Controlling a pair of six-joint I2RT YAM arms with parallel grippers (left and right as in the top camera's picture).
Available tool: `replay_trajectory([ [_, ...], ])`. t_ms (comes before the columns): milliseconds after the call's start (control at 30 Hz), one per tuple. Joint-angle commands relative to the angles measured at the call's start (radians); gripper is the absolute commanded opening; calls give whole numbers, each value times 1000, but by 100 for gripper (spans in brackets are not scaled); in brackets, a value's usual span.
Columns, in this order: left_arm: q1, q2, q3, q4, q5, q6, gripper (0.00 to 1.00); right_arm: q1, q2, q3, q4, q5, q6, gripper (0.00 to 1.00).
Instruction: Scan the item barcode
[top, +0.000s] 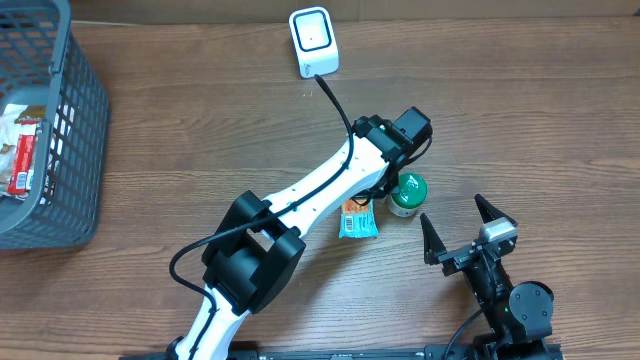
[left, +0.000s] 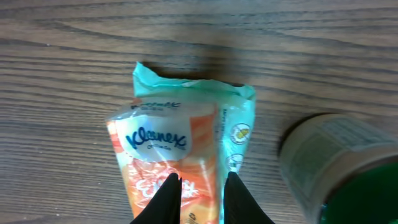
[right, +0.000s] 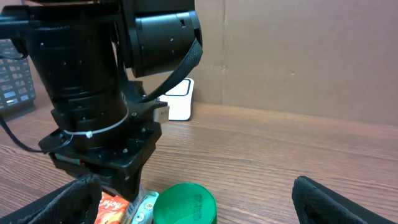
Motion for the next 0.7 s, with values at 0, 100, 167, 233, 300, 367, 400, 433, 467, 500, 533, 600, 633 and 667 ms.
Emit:
replay_trajectory([
  [0, 5, 3, -29, -6, -40, -13, 16, -2, -10, -11, 5, -1, 0, 100],
  [100, 6, 3, -29, 2, -37, -14, 20, -2, -10, -11, 5, -1, 0, 100],
  [167, 5, 3, -29, 14, -27, -14, 23, -2, -10, -11, 5, -1, 0, 100],
  [233, 5, 3, -29, 24, -21, -14, 22, -2, -10, -11, 5, -1, 0, 100],
  [300, 5, 3, -29, 27, -11, -13, 18, -2, -10, -11, 5, 0, 0, 100],
  [367, 5, 3, -29, 26, 12, -13, 23, -2, -10, -11, 5, -1, 0, 100],
  [400, 5, 3, -29, 26, 18, -13, 23, -2, -10, -11, 5, -1, 0, 100],
  [433, 5, 3, -29, 26, 19, -11, 23, -2, -10, -11, 5, -1, 0, 100],
  [467, 5, 3, -29, 26, 24, -11, 23, -2, -10, -11, 5, -1, 0, 100],
  [500, 5, 3, -29, 24, 29, -11, 22, -2, -10, -11, 5, -1, 0, 100],
  [533, 5, 3, -29, 21, 30, -11, 22, -2, -10, -11, 5, -1, 0, 100],
  [600, 1, 3, -29, 19, 29, -11, 21, -2, -10, -11, 5, -1, 0, 100],
  [633, -2, 4, -29, 18, 25, -11, 20, -2, -10, -11, 5, -1, 0, 100],
  [667, -5, 4, -31, 18, 20, -12, 18, -2, -10, -11, 5, -1, 0, 100],
])
